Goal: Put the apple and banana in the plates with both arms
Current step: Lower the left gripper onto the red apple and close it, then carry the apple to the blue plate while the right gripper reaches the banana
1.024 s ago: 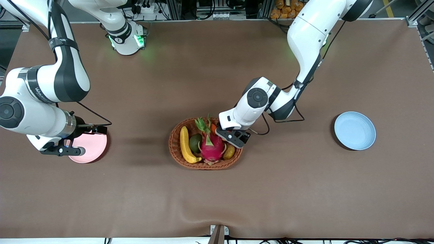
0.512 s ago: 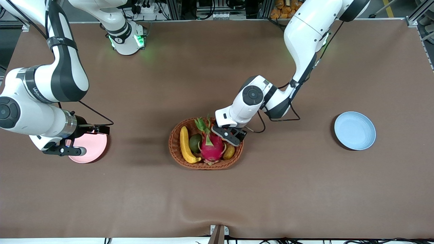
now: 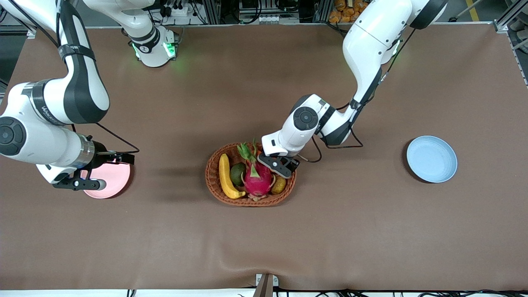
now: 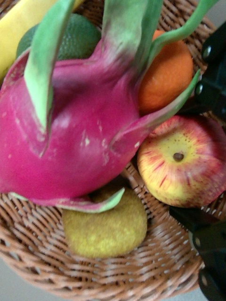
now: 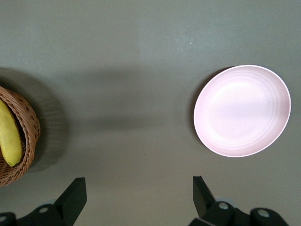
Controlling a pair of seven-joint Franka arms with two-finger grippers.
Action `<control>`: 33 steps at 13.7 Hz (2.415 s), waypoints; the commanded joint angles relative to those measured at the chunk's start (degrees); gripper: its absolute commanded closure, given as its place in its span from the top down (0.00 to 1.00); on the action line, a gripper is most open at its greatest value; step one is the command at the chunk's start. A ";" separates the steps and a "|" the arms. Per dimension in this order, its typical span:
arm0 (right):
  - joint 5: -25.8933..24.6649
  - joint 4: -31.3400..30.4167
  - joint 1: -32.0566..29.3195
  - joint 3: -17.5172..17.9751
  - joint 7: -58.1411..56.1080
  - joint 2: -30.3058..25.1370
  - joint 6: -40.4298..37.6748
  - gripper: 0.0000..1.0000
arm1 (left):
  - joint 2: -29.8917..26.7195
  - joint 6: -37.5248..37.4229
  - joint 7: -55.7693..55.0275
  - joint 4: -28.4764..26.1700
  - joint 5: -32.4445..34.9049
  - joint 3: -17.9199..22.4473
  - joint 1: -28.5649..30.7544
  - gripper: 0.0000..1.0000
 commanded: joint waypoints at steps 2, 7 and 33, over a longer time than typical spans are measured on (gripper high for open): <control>0.86 -0.25 0.18 0.06 -0.34 -0.31 0.44 1.00 | -2.65 -1.53 -1.94 0.23 2.61 0.96 -0.13 0.00; 0.86 -0.34 0.18 0.06 -0.34 -0.40 0.26 1.00 | -14.85 -15.67 -2.90 0.75 1.47 0.35 0.31 0.00; 0.86 -0.08 20.39 -0.03 0.97 14.45 23.90 1.00 | -30.71 15.50 53.51 -45.13 -12.77 -0.26 60.50 0.00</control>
